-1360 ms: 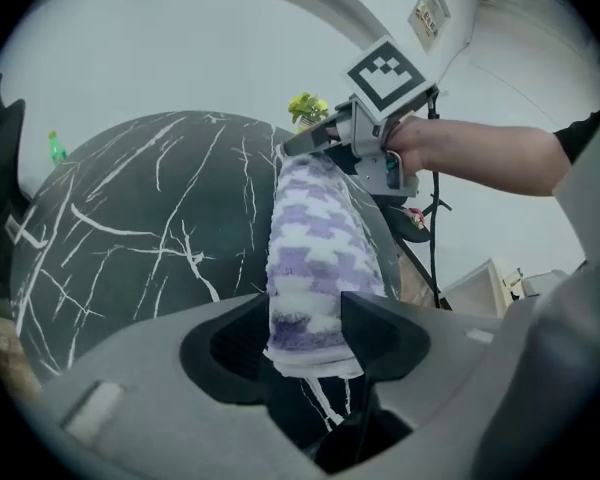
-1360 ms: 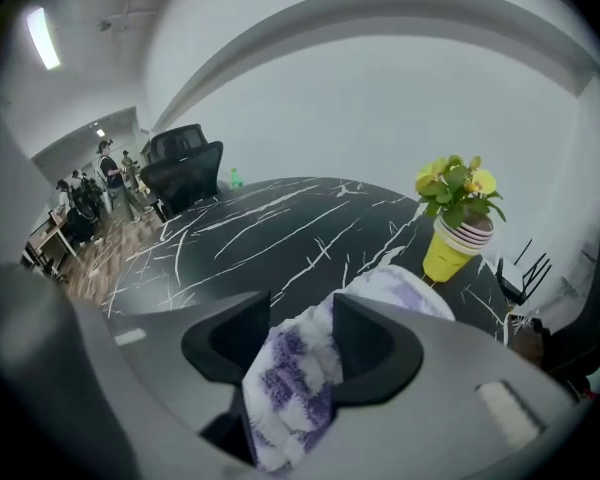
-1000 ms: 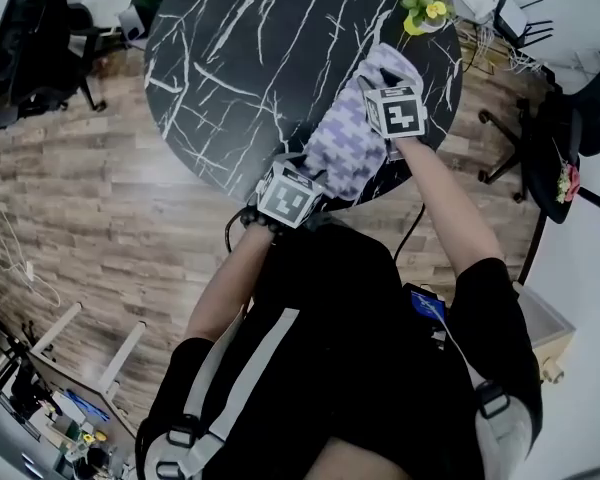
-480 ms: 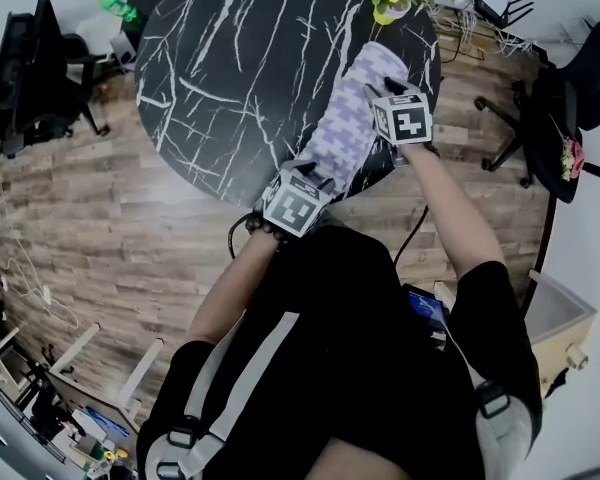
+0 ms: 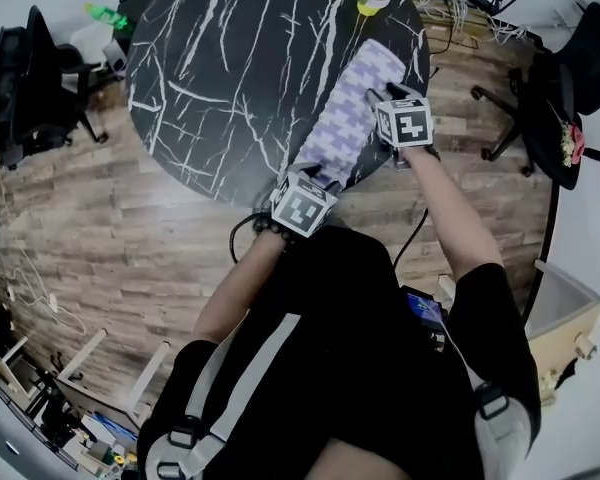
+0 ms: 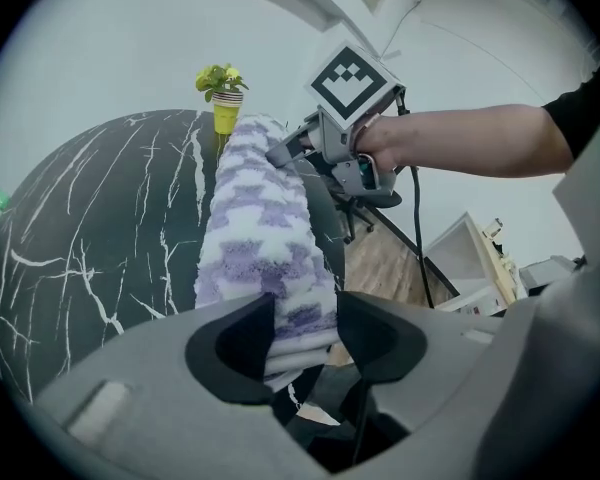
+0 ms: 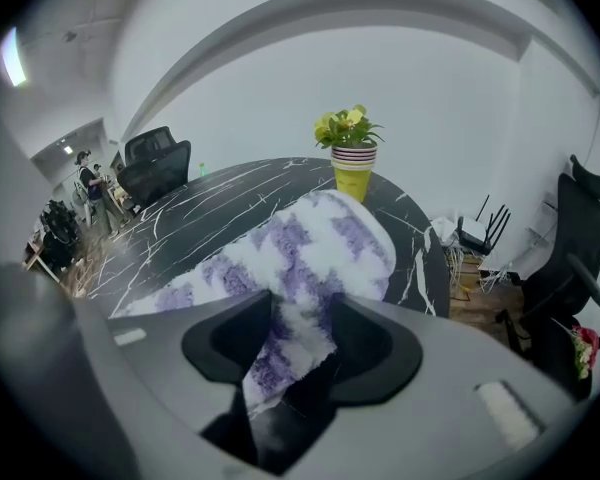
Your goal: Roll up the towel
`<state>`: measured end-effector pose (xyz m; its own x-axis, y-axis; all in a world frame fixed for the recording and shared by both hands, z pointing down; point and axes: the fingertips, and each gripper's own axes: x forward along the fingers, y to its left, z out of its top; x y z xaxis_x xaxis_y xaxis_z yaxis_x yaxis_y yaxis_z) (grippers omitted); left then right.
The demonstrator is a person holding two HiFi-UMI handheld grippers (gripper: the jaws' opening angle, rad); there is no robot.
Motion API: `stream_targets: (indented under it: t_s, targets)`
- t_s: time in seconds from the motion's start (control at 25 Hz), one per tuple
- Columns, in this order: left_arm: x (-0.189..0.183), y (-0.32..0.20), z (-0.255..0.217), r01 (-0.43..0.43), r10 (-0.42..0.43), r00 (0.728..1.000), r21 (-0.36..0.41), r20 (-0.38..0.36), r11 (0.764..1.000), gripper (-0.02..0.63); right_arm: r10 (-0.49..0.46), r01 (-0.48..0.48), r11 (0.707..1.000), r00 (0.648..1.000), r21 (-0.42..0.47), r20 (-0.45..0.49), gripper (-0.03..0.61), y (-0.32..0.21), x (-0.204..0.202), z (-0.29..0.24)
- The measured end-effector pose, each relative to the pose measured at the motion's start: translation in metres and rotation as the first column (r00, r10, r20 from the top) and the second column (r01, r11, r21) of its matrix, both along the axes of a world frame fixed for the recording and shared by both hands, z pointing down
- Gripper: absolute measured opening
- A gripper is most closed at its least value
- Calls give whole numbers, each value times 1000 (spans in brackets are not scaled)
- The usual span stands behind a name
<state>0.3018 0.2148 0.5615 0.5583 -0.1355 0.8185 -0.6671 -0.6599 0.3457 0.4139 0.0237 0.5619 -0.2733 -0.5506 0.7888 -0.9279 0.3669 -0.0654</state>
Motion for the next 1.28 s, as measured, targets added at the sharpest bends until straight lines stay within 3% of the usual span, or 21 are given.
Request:
stream_targets:
  t_s: [0.36, 0.6, 0.72, 0.92, 1.08, 1.28]
  targets:
    - [-8, -2, -18, 9, -9, 1000, 12, -13, 1000, 209, 10, -15, 998, 997, 61, 73, 193, -2, -6, -13]
    - [-16, -16, -48, 38, -32, 996, 62, -89, 997, 207, 24, -43, 991, 990, 126, 142, 193, 6, -13, -46]
    - [-21, -35, -63, 26, -9, 991, 124, -130, 992, 207, 62, -97, 980, 979, 176, 192, 192, 9, -14, -70]
    - [-34, -78, -102, 47, 22, 971, 280, -236, 959, 116, 125, -195, 936, 962, 293, 242, 150, 32, -8, -112]
    - [-45, -108, -133, 20, 92, 964, 409, -251, 912, 16, 187, -264, 883, 956, 388, 226, 113, 57, 1, -144]
    - [-61, -139, -166, 31, 138, 938, 473, -318, 881, 9, 297, -379, 806, 924, 455, 243, 71, 84, 10, -173]
